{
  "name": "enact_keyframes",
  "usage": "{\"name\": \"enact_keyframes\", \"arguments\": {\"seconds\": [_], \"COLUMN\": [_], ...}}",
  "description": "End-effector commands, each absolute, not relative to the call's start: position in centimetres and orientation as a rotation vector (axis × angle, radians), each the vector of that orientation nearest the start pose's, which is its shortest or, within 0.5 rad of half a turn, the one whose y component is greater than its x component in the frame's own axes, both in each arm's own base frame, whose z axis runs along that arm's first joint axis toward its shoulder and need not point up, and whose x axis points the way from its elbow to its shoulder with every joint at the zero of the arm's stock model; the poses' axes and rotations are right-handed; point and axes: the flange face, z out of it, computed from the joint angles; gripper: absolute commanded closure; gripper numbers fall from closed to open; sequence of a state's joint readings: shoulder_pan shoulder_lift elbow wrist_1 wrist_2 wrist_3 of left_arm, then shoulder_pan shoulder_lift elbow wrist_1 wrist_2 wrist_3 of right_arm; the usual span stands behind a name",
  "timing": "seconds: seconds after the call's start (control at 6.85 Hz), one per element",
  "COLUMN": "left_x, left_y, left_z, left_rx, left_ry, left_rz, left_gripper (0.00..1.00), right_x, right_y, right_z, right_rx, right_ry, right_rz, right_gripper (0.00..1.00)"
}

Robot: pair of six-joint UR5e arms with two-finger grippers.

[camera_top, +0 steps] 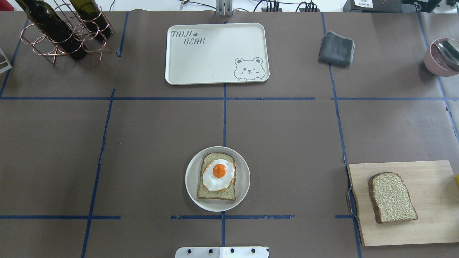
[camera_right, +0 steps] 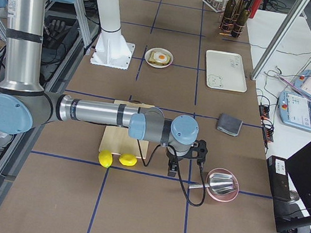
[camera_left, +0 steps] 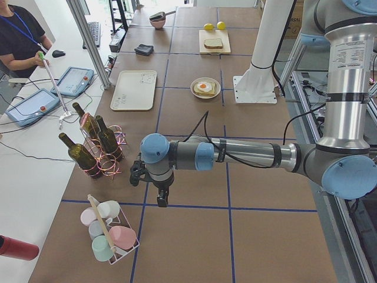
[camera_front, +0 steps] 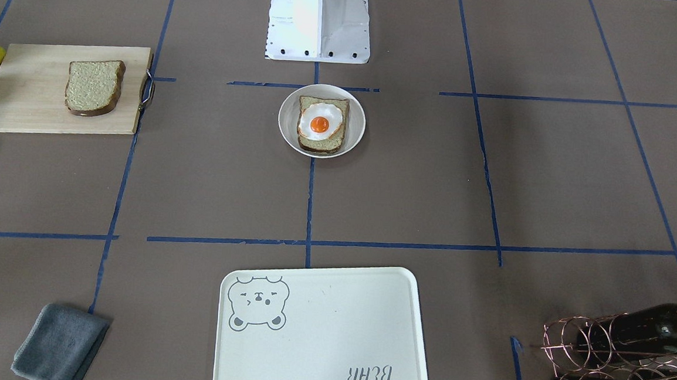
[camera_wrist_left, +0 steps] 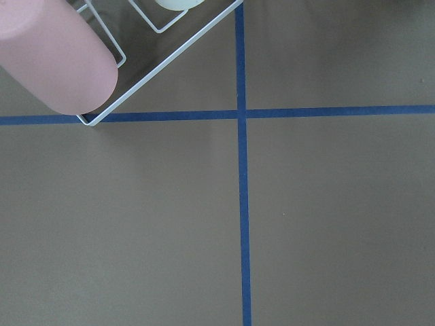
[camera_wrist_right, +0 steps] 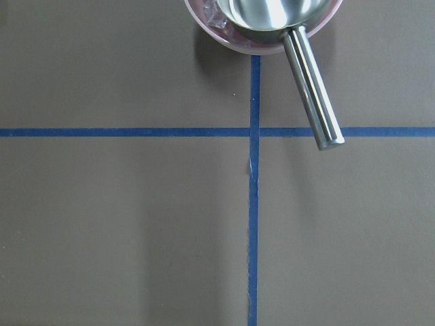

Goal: Make sandwich and place on tray

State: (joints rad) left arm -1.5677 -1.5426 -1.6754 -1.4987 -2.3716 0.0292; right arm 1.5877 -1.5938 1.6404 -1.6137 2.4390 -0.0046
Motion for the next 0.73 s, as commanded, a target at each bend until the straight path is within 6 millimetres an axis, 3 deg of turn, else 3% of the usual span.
{"name": "enact_keyframes", "arguments": {"seconds": [0.0,0.44,0.58], "left_x": [-6.0,-5.8,-5.4], "left_y": [-48.1,-50.5,-51.9], "left_z": [62.3,58.5,56.8], "left_rx": [0.022,0.107,0.141], "left_ry": [0.802,0.808,0.811], "left_rz": [0.035,0.072,0.096], "left_gripper": [0.0,0.0,0.0], "right_x": [6.5,4.8,3.0], "right_y": [-48.4,-50.7,-52.4], "right_z": [63.3,58.1,54.7], "right_rx": [0.013,0.073,0.101], "right_ry": [-0.868,-0.884,-0.9], "right_rz": [0.011,-0.02,-0.066], "right_gripper": [0.0,0.0,0.0]}}
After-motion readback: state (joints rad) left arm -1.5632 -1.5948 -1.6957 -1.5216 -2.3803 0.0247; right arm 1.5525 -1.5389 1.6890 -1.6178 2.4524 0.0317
